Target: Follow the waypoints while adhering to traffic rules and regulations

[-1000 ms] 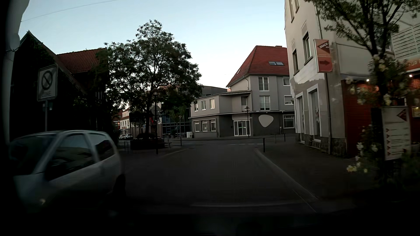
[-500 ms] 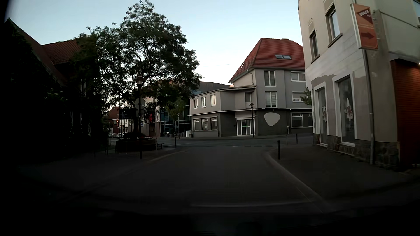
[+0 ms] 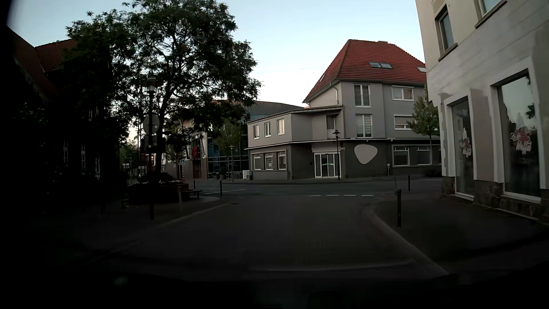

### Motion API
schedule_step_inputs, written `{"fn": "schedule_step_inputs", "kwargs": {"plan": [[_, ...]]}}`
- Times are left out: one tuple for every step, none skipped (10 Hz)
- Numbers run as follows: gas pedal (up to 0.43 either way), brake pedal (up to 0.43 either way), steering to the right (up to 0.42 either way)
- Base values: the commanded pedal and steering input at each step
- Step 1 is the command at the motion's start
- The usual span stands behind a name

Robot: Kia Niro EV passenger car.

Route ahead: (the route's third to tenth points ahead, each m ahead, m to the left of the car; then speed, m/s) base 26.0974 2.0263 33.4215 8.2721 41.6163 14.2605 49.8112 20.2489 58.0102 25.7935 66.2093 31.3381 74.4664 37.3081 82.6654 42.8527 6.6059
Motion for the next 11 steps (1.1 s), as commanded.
{"fn": "schedule_step_inputs", "kwargs": {"plan": [[0.0, 0.006, -0.009], [0.0, 0.0, -0.003], [0.0, 0.006, 0.006], [0.0, 0.006, 0.018], [0.0, 0.006, 0.034], [0.0, 0.006, 0.043], [0.0, 0.006, 0.046], [0.0, 0.043, 0.046], [0.0, 0.073, 0.045], [0.0, 0.128, 0.045], [0.0, 0.159, 0.051]]}}
